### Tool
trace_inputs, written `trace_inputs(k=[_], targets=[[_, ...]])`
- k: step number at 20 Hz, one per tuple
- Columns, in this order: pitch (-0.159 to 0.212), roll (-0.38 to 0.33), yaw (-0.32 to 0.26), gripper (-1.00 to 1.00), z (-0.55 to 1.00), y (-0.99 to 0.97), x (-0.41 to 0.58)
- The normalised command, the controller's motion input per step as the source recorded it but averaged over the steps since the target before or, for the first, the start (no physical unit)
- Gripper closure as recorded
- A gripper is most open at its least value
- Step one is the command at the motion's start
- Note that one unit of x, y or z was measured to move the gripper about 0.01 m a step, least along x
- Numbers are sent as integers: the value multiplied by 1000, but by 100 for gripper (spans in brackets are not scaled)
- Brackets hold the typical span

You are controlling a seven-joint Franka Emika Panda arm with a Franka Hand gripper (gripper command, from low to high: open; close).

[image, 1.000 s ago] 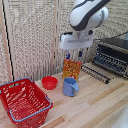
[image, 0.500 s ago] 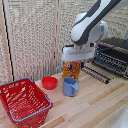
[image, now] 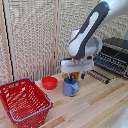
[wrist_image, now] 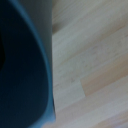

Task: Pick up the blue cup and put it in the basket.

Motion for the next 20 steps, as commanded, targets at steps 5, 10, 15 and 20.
trace_inputs(k=[5,10,15,20], targets=[[-8,-25,0,100,-248,7,-49],[-48,-17,-14,100,-137,55,-123],[-68,-2,-58,100,-43,36,-90],[-104,24,-168,100,81,99,-2]])
